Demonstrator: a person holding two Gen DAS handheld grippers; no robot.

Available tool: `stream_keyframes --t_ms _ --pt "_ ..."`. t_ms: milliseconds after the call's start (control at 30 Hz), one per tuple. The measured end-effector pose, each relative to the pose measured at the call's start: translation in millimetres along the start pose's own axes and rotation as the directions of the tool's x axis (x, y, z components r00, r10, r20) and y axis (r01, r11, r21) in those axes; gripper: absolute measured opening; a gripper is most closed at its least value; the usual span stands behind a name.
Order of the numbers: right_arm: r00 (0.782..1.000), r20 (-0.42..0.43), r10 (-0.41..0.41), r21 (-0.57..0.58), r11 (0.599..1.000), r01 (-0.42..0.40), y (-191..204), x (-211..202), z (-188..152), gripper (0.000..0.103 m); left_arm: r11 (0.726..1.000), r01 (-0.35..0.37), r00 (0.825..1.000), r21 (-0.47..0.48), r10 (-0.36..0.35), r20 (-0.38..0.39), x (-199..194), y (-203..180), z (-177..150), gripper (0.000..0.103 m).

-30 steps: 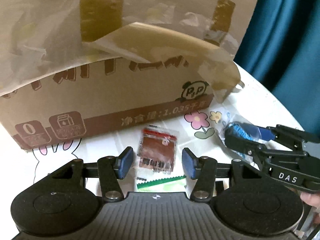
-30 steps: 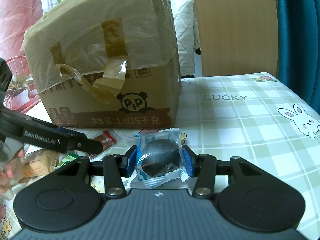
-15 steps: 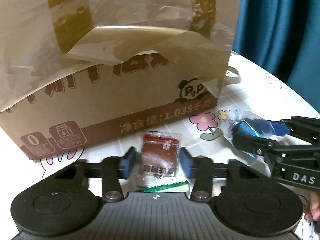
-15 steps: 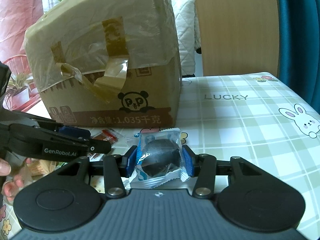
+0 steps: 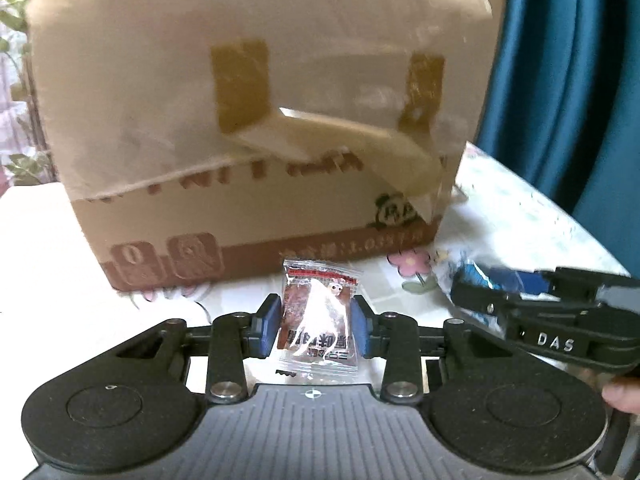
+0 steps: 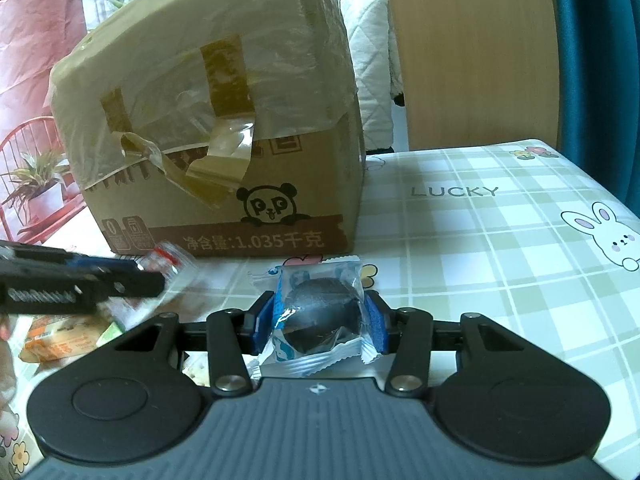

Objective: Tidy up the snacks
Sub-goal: 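Carry the blue snack and red jerky packet into the box and open both tools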

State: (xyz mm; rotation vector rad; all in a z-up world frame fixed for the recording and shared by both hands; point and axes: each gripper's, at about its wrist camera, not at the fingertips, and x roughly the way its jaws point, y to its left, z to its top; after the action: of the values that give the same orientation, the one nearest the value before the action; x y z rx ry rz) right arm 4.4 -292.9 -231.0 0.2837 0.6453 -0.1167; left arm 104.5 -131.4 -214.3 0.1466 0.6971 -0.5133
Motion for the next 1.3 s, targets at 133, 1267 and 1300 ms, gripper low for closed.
stream_keyframes --t_ms 133,1267,1300 --pt "1.0 0.006 -0.002 0.004 1.0 0.002 1 -2 0 0.049 0.999 -0.019 0.999 -0.031 0.021 0.035 -17 10 5 0.04" --pt "0.932 0.351 0.091 -0.081 0.994 -0.067 57 -73 156 0.049 0.981 0.015 0.903 -0.191 0.069 0.423 -122 76 111 0.04" --pt "0.931 0.35 0.102 -0.081 0.994 -0.079 60 -69 163 0.049 0.982 0.011 0.9 -0.186 0.071 0.431 -121 77 120 0.04"
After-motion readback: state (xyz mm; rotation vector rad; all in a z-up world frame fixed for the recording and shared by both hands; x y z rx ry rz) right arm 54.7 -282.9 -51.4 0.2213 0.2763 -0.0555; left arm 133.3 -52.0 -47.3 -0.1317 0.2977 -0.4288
